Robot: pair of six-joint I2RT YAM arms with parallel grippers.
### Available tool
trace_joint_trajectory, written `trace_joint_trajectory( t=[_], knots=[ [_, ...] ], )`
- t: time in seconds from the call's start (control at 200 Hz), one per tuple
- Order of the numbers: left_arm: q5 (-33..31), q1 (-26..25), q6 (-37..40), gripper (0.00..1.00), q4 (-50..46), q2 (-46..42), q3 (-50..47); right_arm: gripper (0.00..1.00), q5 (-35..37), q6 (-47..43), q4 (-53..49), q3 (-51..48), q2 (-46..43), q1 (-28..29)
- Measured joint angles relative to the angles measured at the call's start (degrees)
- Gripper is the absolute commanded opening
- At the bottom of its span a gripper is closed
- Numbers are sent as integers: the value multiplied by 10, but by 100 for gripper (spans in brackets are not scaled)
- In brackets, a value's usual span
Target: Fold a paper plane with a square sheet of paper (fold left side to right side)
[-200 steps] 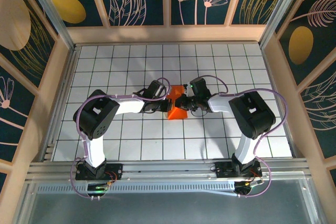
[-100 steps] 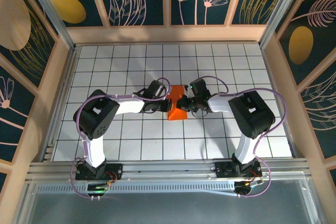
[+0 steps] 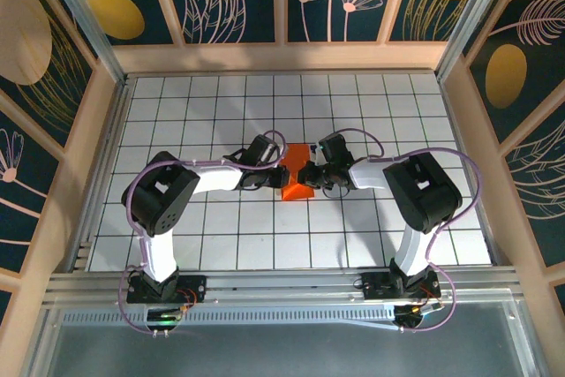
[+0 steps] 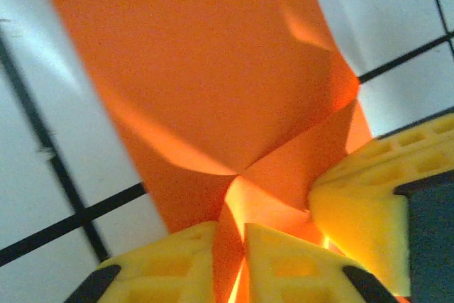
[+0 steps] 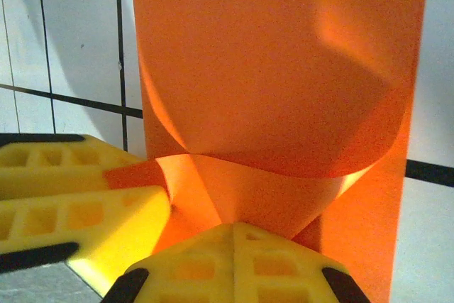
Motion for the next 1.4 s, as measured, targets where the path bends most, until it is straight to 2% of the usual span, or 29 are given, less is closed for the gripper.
trace_joint_trajectory(
  t=[0.17,0.315,0.455,0.62,0.816,1.401],
  knots=[
    [-27,1,-7,27,-35,-50,0,0,0,0,0,0,0,0],
    [-17,1,-23,17,-40,-116,-7,0,0,0,0,0,0,0],
    [46,1,-67,10,-6,-158,-56,0,0,-2,0,0,0,0],
    [120,-1,-122,6,33,-149,-115,0,0,-3,0,0,0,0],
    [160,-7,-150,4,65,-124,-119,0,5,-4,0,0,0,5],
    [166,-8,-157,4,88,-63,-114,0,11,-7,0,2,0,10]
  ],
)
